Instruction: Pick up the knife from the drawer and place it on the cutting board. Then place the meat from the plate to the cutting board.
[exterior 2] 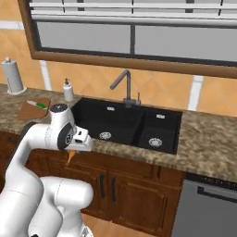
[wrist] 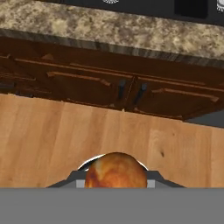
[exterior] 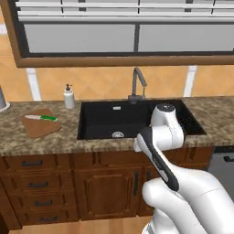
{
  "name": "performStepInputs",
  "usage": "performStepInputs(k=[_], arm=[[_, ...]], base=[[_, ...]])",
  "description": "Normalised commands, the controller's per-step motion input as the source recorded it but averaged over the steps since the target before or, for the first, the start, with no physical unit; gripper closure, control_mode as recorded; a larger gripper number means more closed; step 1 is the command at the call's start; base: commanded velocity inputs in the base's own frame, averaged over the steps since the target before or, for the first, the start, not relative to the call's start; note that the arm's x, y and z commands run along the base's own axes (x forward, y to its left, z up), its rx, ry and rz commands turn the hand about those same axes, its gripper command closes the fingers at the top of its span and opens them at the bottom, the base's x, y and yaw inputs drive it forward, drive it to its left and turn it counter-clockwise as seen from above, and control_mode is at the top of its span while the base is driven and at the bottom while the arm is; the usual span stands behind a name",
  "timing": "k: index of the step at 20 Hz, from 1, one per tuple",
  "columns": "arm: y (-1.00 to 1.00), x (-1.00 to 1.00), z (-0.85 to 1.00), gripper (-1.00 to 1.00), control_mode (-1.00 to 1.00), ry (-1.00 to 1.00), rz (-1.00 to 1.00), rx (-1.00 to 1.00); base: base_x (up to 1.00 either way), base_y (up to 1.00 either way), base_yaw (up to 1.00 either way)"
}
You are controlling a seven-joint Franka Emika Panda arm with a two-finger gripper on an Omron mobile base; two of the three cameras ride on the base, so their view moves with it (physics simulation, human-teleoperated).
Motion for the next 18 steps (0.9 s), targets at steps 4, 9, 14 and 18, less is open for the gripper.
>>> performStepInputs(k=[4,9,14,18], arm=[[0.00,0.00,0.00,1.00,1.00,0.00,0.00,0.00],[0.00,0.00,0.00,1.00,1.00,0.00,0.00,0.00],[0.00,0.00,0.00,1.00,1.00,0.00,0.00,0.00],[0.00,0.00,0.00,1.00,1.00,0.00,0.00,0.00]], base=[[0.36,1.00,0.12],[0.60,1.00,0.09],[0.98,1.00,0.03],[0.39,1.00,0.00]])
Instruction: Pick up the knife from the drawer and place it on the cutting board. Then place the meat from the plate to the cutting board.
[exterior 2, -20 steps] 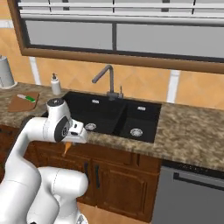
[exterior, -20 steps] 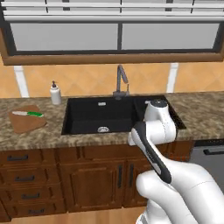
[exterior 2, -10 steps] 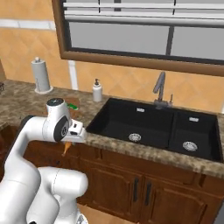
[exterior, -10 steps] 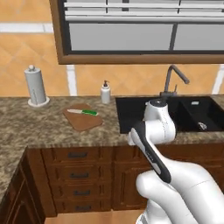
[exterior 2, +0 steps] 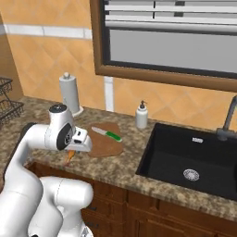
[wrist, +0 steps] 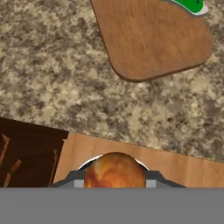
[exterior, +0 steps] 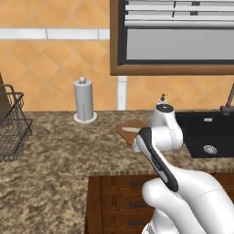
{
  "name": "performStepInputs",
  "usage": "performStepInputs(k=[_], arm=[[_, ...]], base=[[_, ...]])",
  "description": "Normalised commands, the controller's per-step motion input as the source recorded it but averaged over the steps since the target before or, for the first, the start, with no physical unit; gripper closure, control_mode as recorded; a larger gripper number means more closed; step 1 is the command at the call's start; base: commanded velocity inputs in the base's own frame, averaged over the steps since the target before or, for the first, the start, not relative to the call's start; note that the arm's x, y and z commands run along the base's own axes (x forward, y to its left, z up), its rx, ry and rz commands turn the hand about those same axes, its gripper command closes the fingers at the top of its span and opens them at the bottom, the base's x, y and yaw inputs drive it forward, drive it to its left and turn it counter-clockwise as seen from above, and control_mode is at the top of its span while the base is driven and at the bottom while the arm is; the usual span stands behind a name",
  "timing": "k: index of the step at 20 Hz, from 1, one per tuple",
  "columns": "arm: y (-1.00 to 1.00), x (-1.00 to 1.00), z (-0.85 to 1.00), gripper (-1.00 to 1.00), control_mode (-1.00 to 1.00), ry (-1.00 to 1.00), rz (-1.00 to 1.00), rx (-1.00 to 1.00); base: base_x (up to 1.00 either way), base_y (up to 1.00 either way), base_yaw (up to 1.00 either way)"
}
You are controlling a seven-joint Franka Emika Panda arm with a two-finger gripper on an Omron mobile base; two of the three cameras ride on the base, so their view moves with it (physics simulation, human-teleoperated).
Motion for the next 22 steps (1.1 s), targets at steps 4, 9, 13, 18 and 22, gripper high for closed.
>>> performStepInputs(k=[4,9,13,18,22], arm=[[0.00,0.18,0.00,1.00,-1.00,0.04,0.00,0.00],[-0.60,0.84,0.00,1.00,-1.00,0.21,0.00,0.00],[-0.74,0.62,-0.11,1.00,-1.00,0.30,-0.02,0.00],[-0.35,0.63,-0.56,1.00,-1.00,0.18,-0.04,0.00],[-0.02,0.53,-0.76,1.00,-1.00,0.05,-0.02,0.00]], base=[[0.61,0.46,0.00],[0.00,0.00,0.00],[0.00,0.00,0.00],[0.00,0.00,0.00],[0.00,0.00,0.00]])
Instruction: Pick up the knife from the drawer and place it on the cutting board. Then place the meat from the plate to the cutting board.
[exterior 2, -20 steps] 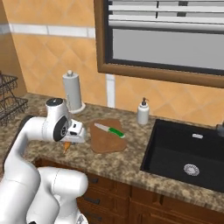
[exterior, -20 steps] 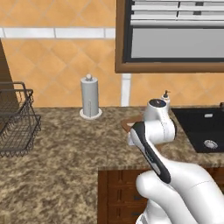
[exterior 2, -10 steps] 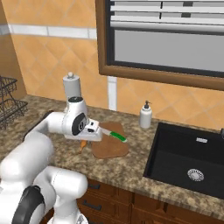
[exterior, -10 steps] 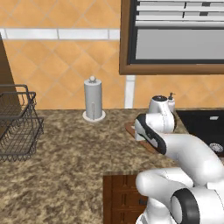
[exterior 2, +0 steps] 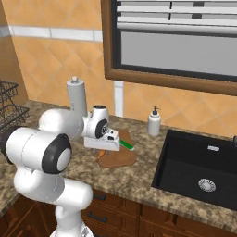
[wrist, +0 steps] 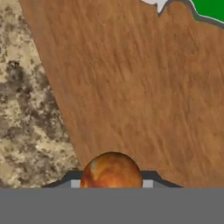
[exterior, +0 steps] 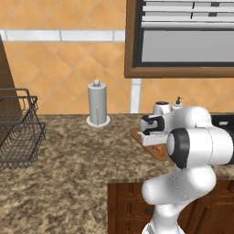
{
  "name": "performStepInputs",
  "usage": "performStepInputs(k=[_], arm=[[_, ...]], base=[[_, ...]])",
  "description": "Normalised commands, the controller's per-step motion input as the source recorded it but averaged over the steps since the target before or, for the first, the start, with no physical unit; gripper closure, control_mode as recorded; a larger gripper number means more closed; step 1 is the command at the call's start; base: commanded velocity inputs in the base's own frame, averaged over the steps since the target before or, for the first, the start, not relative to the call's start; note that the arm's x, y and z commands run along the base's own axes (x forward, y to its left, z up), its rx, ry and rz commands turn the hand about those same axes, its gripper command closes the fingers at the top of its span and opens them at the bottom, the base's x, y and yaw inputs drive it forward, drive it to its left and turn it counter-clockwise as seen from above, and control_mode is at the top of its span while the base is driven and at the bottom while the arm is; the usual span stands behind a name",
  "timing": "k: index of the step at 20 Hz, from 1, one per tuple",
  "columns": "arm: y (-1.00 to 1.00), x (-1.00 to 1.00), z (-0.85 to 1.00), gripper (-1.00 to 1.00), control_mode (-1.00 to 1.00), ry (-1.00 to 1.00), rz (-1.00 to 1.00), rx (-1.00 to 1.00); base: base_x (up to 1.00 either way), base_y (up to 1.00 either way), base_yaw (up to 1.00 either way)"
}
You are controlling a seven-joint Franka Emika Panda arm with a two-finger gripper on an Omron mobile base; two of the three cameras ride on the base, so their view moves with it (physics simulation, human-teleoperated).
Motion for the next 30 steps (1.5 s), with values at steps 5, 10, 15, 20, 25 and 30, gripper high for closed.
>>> performStepInputs(k=[5,10,15,20,25,30], arm=[[-0.27,0.31,-0.31,1.00,-1.00,0.04,-0.03,0.01],[-0.07,0.06,-0.41,1.00,-1.00,0.00,-0.06,0.00],[-0.09,0.21,-0.50,1.00,-1.00,0.00,-0.04,0.00],[-0.07,0.13,-0.34,-1.00,-1.00,0.00,-0.03,0.00],[0.00,-0.26,0.07,-1.00,-1.00,0.00,-0.09,0.00],[0.00,-0.55,0.40,-1.00,-1.00,0.00,-0.12,0.00]], base=[[0.00,0.00,0.00],[0.00,0.00,0.00],[0.00,0.00,0.00],[0.00,0.00,0.00],[0.00,0.00,0.00],[0.00,0.00,0.00]])
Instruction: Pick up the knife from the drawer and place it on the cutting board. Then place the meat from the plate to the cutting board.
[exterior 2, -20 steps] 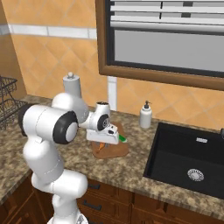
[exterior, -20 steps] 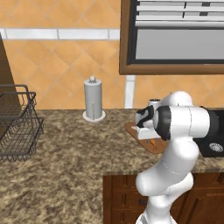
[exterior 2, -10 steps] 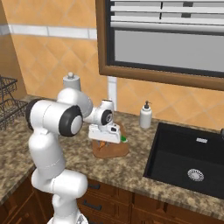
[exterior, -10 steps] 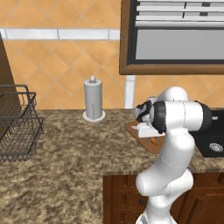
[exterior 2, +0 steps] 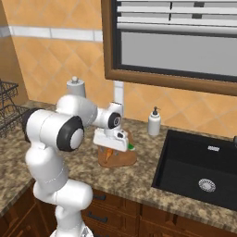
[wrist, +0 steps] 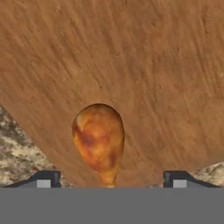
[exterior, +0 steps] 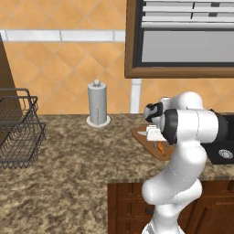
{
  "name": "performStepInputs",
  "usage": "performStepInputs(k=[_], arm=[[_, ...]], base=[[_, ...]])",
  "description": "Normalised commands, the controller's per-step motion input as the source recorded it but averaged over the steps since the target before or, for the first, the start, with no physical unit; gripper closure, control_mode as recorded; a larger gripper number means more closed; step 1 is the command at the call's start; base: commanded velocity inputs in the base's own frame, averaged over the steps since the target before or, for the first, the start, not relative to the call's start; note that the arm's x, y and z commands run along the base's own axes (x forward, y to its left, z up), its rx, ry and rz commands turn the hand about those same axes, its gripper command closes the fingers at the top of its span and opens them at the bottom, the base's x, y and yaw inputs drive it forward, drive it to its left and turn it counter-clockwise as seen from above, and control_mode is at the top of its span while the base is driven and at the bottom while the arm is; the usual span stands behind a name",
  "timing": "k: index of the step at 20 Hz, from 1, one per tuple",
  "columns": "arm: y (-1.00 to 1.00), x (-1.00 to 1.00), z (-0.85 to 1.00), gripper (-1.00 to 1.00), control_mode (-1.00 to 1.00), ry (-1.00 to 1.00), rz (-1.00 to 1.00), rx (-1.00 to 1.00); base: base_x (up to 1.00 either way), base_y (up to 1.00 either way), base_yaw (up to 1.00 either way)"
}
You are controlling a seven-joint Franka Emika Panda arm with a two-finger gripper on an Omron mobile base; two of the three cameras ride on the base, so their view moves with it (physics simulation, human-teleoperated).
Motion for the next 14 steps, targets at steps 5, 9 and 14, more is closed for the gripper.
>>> performStepInputs(k=[5,9,14], arm=[[0.05,-0.67,0.62,-1.00,-1.00,-0.07,-0.09,0.00],[0.16,-0.66,0.79,-1.00,-1.00,-0.10,-0.06,0.00],[0.25,-0.61,0.62,-1.00,-1.00,-0.15,-0.03,-0.01]], base=[[0.00,0.00,0.00],[0.00,0.00,0.00],[0.00,0.00,0.00]])
